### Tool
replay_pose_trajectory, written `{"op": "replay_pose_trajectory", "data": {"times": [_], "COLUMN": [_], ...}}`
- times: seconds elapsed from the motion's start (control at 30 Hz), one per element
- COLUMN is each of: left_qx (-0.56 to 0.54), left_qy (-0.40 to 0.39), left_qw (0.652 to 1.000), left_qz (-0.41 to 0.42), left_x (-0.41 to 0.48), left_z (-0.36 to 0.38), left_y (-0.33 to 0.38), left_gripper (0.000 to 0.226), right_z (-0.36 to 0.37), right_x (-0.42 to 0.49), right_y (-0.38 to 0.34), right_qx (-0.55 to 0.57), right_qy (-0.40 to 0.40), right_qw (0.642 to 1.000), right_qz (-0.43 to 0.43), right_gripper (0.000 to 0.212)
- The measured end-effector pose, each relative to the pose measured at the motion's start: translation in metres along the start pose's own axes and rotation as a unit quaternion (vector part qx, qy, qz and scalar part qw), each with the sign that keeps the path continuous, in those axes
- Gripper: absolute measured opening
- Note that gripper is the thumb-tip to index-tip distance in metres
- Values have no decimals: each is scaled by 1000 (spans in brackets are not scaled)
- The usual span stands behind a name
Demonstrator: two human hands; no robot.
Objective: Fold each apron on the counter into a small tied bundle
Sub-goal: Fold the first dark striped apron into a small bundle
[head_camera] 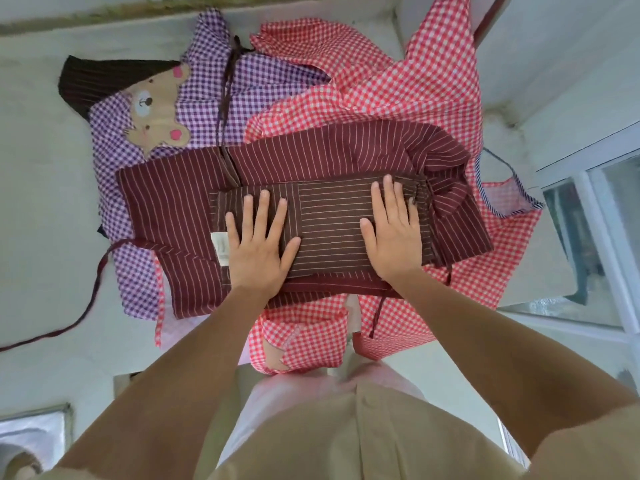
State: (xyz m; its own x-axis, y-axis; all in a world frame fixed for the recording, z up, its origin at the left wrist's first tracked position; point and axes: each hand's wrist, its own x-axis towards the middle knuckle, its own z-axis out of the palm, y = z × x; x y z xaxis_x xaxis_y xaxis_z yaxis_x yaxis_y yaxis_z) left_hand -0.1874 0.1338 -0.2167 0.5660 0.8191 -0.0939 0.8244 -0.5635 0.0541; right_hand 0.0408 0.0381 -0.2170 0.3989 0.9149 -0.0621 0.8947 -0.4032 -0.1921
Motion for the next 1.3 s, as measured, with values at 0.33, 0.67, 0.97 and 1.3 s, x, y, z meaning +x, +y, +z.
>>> {"op": "replay_pose_trajectory", "data": {"times": [0.33, 0.67, 0.97, 1.3], "left_qx": [-7, 7, 23, -224], "left_qy": [7, -11, -64, 59], "left_qw": [999, 998, 991, 914], "left_qz": [-53, -62, -112, -333], "left_x": [0, -1, -35, -48], "left_z": [0, -4, -8, -35], "left_y": [-8, -12, -37, -17], "left_gripper": [65, 62, 59, 71], "right_z": [-5, -16, 0, -41], "right_x": [22, 10, -6, 6], "right_y": [-11, -22, -15, -27], "right_qx": [-23, -24, -38, 87], "right_qy": [-38, -23, -76, -64], "right_qw": [994, 996, 988, 985], "right_qz": [-98, -78, -125, -137], "right_gripper": [56, 63, 56, 53]}}
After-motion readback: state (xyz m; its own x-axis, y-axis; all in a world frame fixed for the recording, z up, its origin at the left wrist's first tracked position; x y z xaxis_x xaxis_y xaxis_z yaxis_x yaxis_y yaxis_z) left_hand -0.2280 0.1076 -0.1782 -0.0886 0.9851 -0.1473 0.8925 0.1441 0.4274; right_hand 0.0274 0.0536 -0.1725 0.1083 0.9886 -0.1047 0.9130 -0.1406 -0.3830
